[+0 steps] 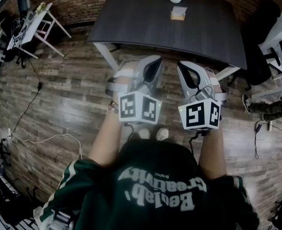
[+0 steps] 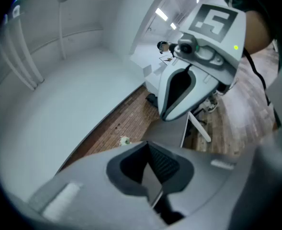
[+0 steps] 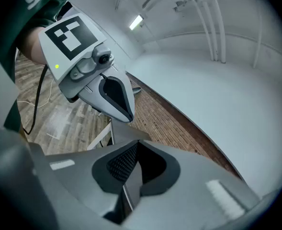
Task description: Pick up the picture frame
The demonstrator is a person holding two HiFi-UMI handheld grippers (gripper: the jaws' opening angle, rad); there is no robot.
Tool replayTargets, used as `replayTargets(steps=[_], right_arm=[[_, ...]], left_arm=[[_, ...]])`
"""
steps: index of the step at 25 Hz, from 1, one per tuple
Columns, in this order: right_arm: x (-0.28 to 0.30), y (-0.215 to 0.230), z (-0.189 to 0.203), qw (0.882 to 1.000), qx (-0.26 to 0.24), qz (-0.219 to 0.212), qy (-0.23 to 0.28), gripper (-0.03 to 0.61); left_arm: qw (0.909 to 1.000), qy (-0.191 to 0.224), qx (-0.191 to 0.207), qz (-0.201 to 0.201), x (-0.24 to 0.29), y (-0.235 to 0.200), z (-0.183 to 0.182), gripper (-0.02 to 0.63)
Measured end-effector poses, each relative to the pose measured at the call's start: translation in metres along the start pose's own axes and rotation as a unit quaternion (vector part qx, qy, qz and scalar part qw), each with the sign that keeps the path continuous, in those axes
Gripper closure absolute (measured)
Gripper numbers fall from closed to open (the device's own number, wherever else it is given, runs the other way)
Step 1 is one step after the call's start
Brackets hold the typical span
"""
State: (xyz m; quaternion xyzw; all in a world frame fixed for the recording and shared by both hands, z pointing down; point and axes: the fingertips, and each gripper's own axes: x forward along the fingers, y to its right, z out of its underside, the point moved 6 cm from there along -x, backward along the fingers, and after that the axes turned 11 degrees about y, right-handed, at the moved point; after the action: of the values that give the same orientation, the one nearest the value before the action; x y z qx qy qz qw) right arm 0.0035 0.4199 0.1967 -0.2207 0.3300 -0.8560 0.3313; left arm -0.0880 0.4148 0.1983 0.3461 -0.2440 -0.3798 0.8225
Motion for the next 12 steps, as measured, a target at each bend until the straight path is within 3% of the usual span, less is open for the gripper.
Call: replayTargets(steps=[12], right_arm=[[-0.0031, -0.0074, -0.0049, 1.0, -0.012, -0.007, -0.002, 0.574]], left_arm=[[1.0, 0.001, 0.003, -0.001, -0.0083, 0.0016, -0.0024, 0.614]])
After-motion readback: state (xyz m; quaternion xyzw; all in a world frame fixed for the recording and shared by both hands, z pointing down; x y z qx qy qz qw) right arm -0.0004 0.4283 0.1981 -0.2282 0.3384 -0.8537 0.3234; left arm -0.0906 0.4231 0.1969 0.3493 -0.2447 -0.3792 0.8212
